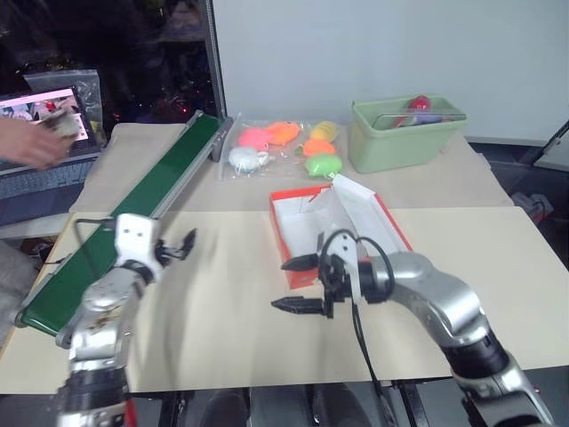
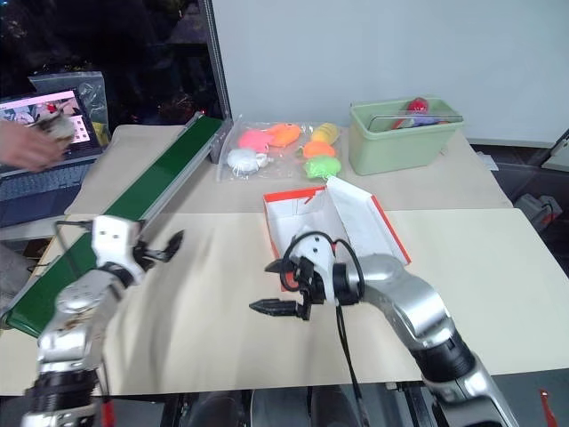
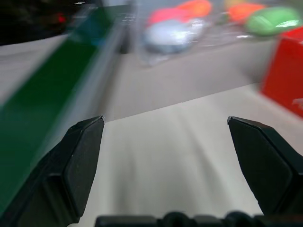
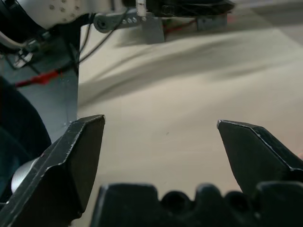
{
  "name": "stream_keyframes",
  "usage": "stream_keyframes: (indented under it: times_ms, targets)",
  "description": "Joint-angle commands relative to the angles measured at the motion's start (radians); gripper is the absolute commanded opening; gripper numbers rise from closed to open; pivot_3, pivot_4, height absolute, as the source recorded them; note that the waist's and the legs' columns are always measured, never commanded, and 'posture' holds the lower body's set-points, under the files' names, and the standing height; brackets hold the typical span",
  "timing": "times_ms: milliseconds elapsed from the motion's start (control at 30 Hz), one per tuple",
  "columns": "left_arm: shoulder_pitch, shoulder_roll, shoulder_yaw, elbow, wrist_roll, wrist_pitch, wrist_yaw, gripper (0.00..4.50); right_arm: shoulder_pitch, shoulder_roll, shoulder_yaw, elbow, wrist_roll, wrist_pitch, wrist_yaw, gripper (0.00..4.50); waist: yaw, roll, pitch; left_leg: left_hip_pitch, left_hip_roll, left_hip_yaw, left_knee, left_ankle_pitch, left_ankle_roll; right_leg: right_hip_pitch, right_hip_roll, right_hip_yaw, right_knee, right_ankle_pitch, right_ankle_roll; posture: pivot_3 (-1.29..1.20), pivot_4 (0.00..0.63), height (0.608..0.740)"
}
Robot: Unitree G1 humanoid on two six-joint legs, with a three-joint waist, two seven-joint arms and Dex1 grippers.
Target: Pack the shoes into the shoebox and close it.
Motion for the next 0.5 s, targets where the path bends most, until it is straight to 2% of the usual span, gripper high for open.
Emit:
stream_keyframes:
  times_ms: [33,233,400,500]
  targets:
    - [0.066,0.094,0.123,-0.058,-0.079,0.047,-0.086,4.46,-0.057,0.053,0.021,0.063,-0.038,-0.081,0.005,4.50,0.004,0.000,0.000,0.000,0.000,0.000,0.000,0.000,0.000,0.000,0.000,0.000,0.000,0.000,0.000,0.00,0.150,0.729]
    - [0.168,0.235,0.263,0.052,-0.099,0.044,-0.191,4.46,-0.104,0.146,0.029,0.164,-0.142,-0.154,-0.098,4.50,0.006,0.001,0.001,-0.002,-0.001,0.000,-0.001,0.000,0.000,-0.002,-0.002,0.000,0.000,-0.001,0.000,0.00,0.150,0.729]
    - [0.146,0.289,0.249,0.163,-0.103,0.014,-0.275,4.46,-0.109,0.216,-0.009,0.180,-0.178,-0.147,-0.208,4.50,0.010,0.001,0.001,-0.001,-0.001,0.001,-0.001,0.000,0.000,-0.002,-0.002,-0.001,0.000,-0.001,-0.001,0.00,0.150,0.729]
    - [0.071,0.306,0.228,0.241,-0.121,-0.007,-0.334,4.46,-0.120,0.258,-0.037,0.195,-0.212,-0.143,-0.304,4.50,0.010,0.001,0.001,-0.001,0.000,0.001,-0.001,0.000,0.000,-0.002,-0.002,-0.001,0.001,-0.001,-0.001,0.00,0.150,0.729]
